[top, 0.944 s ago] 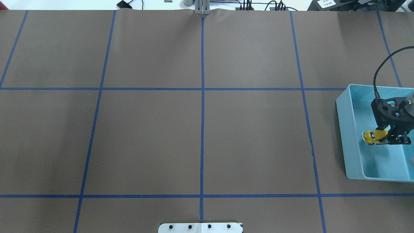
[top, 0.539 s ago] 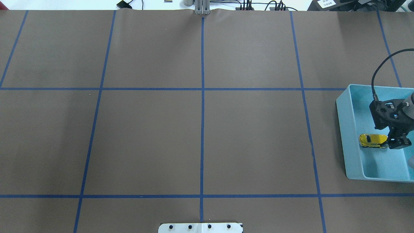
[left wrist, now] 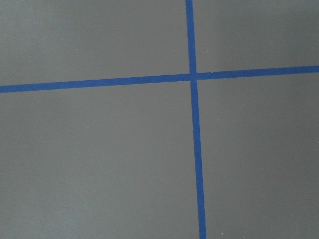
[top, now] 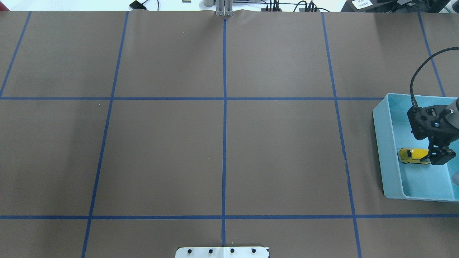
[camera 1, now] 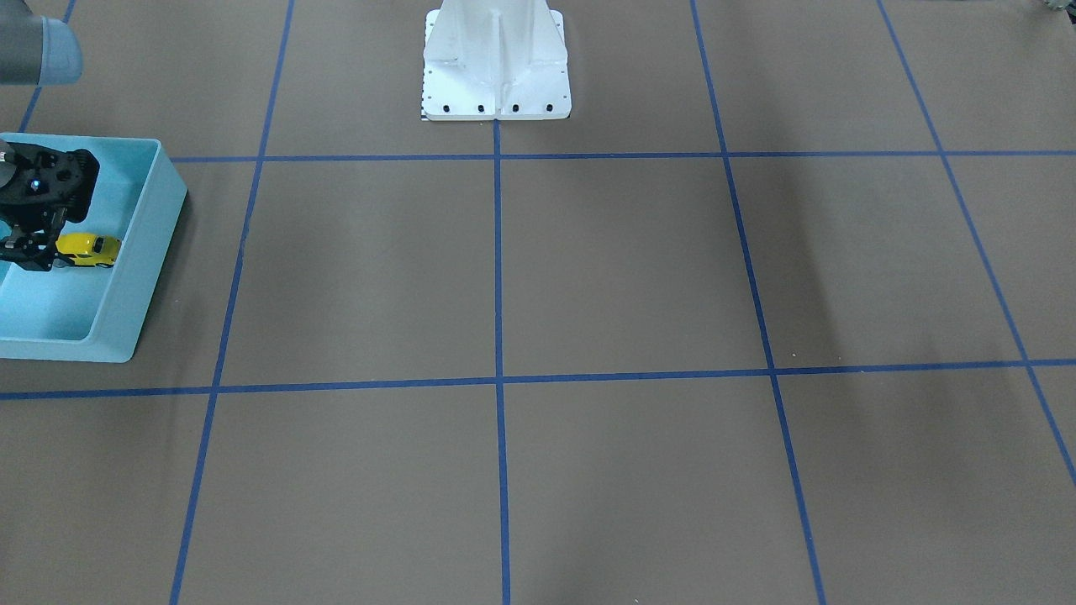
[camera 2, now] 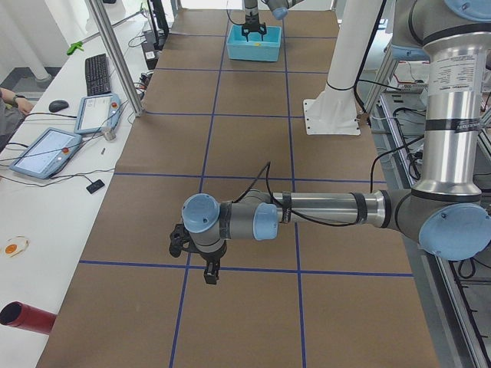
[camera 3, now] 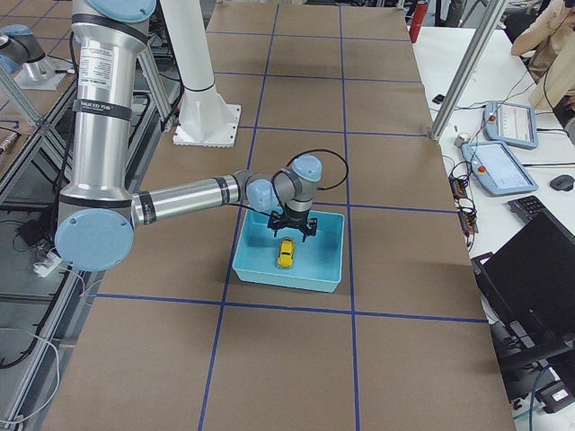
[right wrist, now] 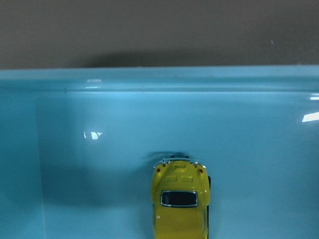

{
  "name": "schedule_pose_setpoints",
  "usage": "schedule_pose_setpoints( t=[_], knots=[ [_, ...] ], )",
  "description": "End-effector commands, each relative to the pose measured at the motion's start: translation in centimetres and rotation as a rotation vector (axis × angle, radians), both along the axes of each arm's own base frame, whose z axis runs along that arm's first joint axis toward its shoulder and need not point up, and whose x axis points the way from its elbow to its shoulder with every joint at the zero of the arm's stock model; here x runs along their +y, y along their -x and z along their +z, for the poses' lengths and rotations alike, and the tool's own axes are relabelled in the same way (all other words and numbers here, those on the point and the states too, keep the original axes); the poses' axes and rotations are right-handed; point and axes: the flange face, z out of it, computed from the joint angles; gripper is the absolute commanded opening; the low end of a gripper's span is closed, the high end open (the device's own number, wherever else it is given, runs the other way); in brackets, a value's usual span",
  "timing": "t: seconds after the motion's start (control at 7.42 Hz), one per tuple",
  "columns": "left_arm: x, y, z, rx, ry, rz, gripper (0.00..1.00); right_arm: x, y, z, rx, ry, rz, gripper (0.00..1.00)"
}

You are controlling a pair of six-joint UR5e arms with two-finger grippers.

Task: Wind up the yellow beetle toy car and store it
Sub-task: 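Lower the car into the bin and open the right gripper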

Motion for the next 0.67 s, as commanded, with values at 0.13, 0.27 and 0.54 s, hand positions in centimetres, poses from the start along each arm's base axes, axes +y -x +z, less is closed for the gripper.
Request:
schedule_pose_setpoints(
  t=[0.13, 0.27, 0.54],
  knots=[
    [0.0, 0.0, 0.0, 0.000, 0.002, 0.000, 1.00, -4.6, -7.8, -2.5, -0.018, 0.123, 0.250, 1.00],
    [0.0, 0.0, 0.0, 0.002, 0.000, 0.000, 1.00, -7.3, -11.3, -3.1, -0.026, 0.222, 0.337, 1.00],
    [0.0, 0.0, 0.0, 0.002, 0.004, -0.002, 1.00, -10.1, -18.8, 1.7, -0.027, 0.402, 0.509, 1.00]
  ],
)
